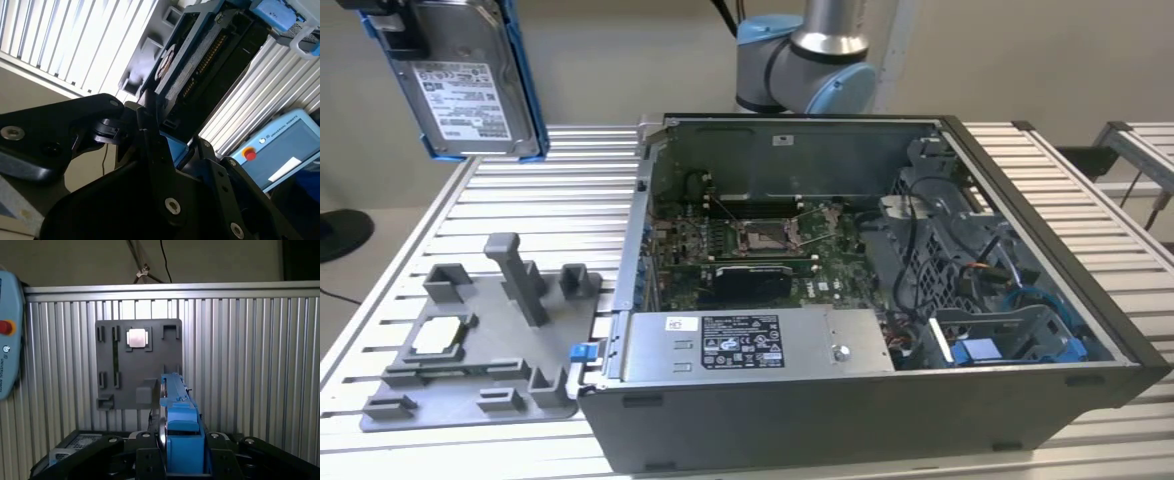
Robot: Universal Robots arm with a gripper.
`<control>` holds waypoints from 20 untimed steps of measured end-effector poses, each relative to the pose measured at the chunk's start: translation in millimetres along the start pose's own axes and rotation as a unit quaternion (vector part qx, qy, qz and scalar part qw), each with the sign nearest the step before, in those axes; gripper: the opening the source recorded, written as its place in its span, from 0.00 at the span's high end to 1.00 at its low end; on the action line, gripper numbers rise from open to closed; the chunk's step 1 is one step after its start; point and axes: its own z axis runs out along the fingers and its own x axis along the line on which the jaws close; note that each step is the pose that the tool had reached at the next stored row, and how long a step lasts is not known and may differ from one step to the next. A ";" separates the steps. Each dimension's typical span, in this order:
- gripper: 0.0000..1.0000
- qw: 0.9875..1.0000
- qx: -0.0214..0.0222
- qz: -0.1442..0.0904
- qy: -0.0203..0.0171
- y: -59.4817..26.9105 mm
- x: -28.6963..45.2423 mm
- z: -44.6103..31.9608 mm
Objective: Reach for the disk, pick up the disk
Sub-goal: 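Pick up the disk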
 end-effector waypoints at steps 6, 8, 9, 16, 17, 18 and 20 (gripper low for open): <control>1.00 1.000 0.000 0.000 0.000 -10.5 -0.3 0.0; 1.00 1.000 0.000 0.000 0.000 -10.5 -0.3 0.0; 1.00 1.000 0.000 0.000 0.000 -10.6 -0.3 0.0; 1.00 1.000 0.000 0.000 0.000 -10.7 -0.3 0.0; 1.00 1.000 0.000 0.000 0.000 -10.7 -0.3 0.0; 1.00 1.000 0.000 0.000 0.000 -11.2 -0.3 0.0; 1.00 1.000 0.000 0.000 0.000 -12.9 -0.3 0.0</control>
